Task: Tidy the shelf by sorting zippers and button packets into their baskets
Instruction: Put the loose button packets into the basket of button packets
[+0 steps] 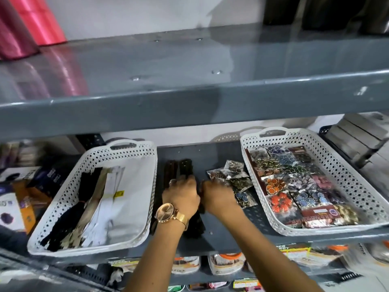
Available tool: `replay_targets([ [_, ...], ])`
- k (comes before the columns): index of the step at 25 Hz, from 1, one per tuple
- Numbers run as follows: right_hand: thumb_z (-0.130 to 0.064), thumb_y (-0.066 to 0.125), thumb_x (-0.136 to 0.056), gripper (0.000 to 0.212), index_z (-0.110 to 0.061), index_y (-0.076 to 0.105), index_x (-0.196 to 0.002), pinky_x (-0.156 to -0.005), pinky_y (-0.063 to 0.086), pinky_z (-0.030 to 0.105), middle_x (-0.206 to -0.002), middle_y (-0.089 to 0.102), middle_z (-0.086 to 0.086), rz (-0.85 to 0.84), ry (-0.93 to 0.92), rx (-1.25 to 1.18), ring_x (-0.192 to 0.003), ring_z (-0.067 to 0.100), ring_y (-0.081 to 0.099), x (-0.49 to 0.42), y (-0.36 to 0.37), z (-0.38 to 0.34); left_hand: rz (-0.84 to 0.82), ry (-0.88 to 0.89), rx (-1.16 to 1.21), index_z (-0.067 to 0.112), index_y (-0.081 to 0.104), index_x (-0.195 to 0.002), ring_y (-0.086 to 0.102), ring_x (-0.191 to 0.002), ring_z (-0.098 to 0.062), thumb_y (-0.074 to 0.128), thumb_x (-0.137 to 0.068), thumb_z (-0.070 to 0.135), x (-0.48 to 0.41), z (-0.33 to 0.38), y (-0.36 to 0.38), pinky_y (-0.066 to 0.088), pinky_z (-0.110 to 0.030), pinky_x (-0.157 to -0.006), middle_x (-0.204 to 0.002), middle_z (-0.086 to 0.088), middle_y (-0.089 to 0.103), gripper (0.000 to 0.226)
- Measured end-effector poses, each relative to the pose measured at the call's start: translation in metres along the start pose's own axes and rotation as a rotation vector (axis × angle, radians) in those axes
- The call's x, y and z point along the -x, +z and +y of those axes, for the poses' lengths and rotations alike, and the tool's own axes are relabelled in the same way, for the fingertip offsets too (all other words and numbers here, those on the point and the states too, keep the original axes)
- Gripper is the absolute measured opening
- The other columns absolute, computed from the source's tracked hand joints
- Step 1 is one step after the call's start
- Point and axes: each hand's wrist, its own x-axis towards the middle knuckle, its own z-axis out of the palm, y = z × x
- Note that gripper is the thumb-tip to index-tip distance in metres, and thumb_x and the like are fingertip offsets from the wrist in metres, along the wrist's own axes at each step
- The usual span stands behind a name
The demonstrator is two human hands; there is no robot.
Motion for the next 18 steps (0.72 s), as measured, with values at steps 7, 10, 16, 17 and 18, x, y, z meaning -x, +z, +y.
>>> replay_targets([
  [7,-0.01,0.053,-0.089,0.039,-0.012,0.054,-0.127,-0.115,0.0,0.063,-0.15,0.04,0.013,-0.109,-0.057,0.462,-0.147,0.035,0.011,-0.089,-0.046,0.09,-0.288,0.163,0.046,0.011,0.061,-0.116,0.065,-0.104,-0.032,0.063,-0.081,0.033,-0.045,0.037,0.014,0.052,-0.031,-0.078,-0.119,-0.01,0.067,0.041],
  [10,-0.023,0.049,-0.095,0.044,-0.009,0.043,-0.137,-0.117,0.003,0.059,-0.157,0.021,0.017,-0.309,-0.139,0.425,-0.147,0.034,0.004,-0.105,-0.06,0.106,-0.268,0.182,0.105,0.017,0.057,-0.118,0.063,-0.109,-0.031,0.059,-0.084,0.031,-0.037,0.038,0.033,0.053,-0.034,-0.089,-0.123,-0.009,0.065,0.037],
  [16,-0.028,0.069,-0.081,0.055,-0.005,0.052,-0.128,-0.113,0.027,0.053,-0.139,0.051,0.014,-0.314,-0.132,0.268,-0.132,0.032,0.043,-0.115,-0.052,0.104,-0.258,-0.009,0.451,0.019,0.055,-0.123,0.064,-0.108,-0.028,0.067,-0.082,0.037,-0.042,0.028,0.04,0.05,-0.033,-0.088,-0.119,-0.009,0.068,0.046],
  [17,-0.029,0.074,-0.076,0.06,-0.004,0.053,-0.127,-0.113,0.026,0.055,-0.138,0.052,0.014,-0.315,-0.134,0.25,-0.132,0.032,0.043,-0.116,-0.052,0.103,-0.228,-0.041,0.49,0.019,0.055,-0.121,0.065,-0.106,-0.029,0.068,-0.08,0.041,-0.046,0.029,0.045,0.051,-0.034,-0.087,-0.117,-0.009,0.068,0.048],
  [18,-0.03,0.077,-0.073,0.064,-0.004,0.054,-0.126,-0.113,0.025,0.056,-0.138,0.053,0.014,-0.311,-0.132,0.216,-0.132,0.032,0.044,-0.116,-0.054,0.104,-0.202,-0.074,0.522,0.019,0.055,-0.12,0.065,-0.105,-0.029,0.068,-0.079,0.043,-0.05,0.033,0.048,0.052,-0.034,-0.086,-0.118,-0.009,0.067,0.049],
])
